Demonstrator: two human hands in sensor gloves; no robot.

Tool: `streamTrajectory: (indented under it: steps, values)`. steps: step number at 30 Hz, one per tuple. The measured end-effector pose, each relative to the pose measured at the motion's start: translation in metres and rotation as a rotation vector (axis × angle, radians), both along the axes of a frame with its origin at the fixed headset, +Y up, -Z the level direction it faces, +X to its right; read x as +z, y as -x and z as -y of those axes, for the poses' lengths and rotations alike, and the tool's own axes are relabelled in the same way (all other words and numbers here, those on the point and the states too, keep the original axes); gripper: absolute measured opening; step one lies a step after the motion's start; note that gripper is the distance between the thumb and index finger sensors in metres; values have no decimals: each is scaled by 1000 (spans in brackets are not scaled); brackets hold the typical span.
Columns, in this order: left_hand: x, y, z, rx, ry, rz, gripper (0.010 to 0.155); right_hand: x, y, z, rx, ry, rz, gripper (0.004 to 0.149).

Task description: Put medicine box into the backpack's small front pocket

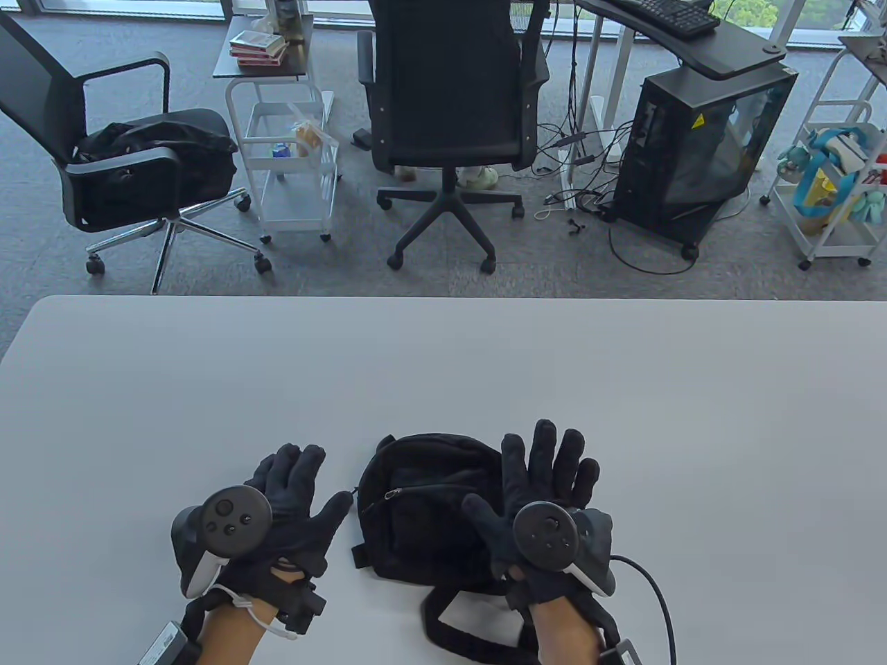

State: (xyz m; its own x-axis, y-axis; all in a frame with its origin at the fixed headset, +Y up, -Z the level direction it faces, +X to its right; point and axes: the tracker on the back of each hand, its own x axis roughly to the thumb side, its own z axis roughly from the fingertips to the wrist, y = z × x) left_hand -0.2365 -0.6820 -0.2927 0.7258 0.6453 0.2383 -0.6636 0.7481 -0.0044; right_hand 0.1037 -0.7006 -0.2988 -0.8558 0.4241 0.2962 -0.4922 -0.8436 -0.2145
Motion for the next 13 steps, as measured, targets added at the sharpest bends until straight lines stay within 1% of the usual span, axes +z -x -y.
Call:
streamTrajectory:
  steps: [2, 5, 13]
  values:
    - [0, -5, 3, 48, -38, 34, 79, -4, -3, 9, -52, 46, 3, 89]
    - [1, -11, 4, 41, -41, 51, 77, -7, -6, 17, -102, 106, 9, 88]
    - [-1, -8, 5, 41, -7, 41, 77, -2, -4, 14, -137, 83, -12, 86]
